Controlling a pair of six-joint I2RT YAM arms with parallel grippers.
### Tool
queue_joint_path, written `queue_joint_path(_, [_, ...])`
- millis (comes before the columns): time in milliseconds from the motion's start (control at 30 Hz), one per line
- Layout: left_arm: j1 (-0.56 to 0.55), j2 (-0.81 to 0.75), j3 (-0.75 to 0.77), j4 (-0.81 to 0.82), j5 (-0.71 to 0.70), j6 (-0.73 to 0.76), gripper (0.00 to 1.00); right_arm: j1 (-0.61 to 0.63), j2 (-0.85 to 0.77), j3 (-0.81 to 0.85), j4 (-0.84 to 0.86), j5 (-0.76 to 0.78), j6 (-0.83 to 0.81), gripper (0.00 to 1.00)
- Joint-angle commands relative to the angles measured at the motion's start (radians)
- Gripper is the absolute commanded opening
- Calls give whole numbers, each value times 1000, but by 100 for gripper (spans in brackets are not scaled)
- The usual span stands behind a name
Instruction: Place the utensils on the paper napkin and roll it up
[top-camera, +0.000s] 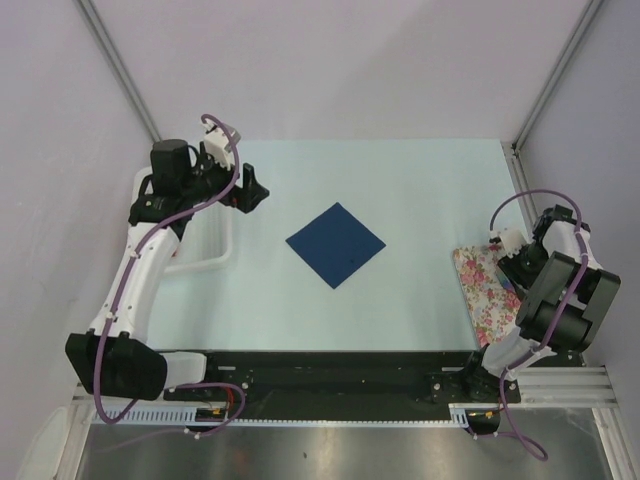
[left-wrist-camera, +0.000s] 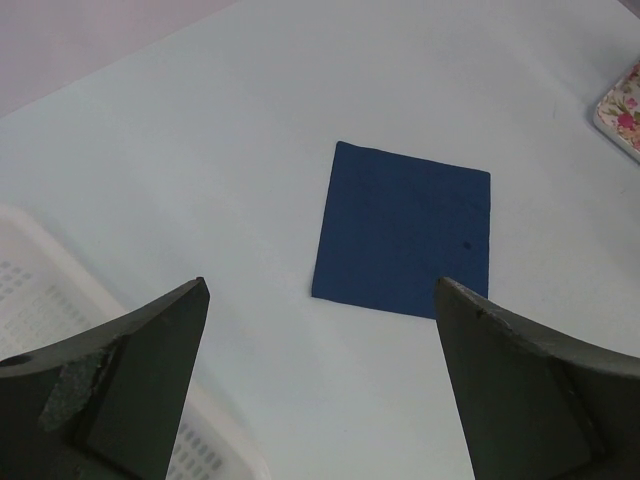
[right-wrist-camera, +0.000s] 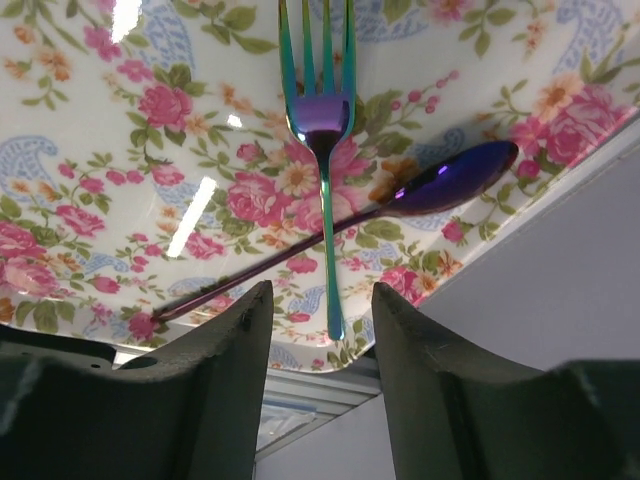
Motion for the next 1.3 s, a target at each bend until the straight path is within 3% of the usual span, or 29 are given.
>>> queue_joint_path(0, [-16,5,22,53,8,-8,100,4,22,-17,55,2,-6,48])
queue_joint_path(700, [-16,-13,-20,72,-36,-17,100,45,76,-160,231,43,3,35])
queue_joint_path(900, [-18,-22,-32,88,-47,-12,100,39,40,-182,218,43,0,14])
queue_joint_path(933, [-16,-25,-44,98,-49,-12,100,39,27,-177,205,42,4,0])
queue_joint_path(1100, [-18,-41,-67,128,-58,-22,100,41,-21,-96,106,-3,56,0])
queue_joint_path(1267, [-16,-73,-90,133,-117,-37,100,82,-61,120,-60,-122,210,0])
